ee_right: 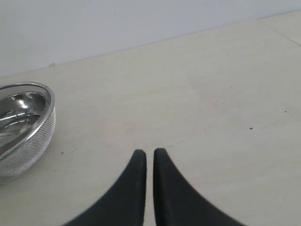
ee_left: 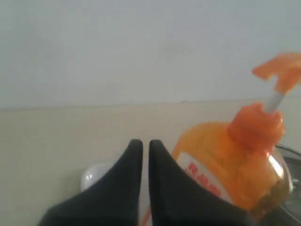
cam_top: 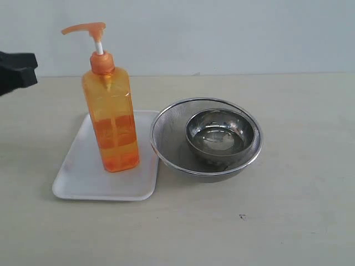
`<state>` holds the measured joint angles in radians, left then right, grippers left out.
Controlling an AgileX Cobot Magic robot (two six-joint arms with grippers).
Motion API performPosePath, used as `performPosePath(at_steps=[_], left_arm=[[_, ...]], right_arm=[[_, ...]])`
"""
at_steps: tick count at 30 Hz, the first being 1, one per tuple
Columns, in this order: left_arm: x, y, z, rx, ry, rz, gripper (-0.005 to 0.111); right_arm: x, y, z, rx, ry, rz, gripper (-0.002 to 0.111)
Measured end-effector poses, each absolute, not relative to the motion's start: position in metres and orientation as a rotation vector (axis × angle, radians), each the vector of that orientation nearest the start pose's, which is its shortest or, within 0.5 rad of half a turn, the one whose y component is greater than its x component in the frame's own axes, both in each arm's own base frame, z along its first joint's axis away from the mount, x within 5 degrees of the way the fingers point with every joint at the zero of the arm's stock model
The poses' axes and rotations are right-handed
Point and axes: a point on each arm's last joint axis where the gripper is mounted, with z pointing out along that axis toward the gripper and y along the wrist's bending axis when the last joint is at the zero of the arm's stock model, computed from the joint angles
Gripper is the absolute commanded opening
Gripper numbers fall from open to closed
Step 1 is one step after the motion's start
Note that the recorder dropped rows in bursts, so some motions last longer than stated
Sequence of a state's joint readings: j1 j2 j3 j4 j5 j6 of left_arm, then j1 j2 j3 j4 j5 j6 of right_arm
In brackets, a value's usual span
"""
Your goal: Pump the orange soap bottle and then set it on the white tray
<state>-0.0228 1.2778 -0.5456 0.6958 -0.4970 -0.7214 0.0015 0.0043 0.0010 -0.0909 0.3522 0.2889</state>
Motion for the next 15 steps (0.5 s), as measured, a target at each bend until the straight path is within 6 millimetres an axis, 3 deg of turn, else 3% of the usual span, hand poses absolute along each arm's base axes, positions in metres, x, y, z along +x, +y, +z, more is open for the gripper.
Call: performPosePath(at_steps=[5, 15], left_arm=[[0.235, -0.033, 0.224, 0.154, 1.85, -0.372, 0.005], [0.262, -0.037, 0.178, 0.24, 1.793, -0.351, 0.005]], right_arm=[[0.054, -0.003, 0.181, 0.208, 1.829, 0.115, 0.001], [0.054, -0.003, 0.181, 0.208, 1.829, 0.115, 0.001]])
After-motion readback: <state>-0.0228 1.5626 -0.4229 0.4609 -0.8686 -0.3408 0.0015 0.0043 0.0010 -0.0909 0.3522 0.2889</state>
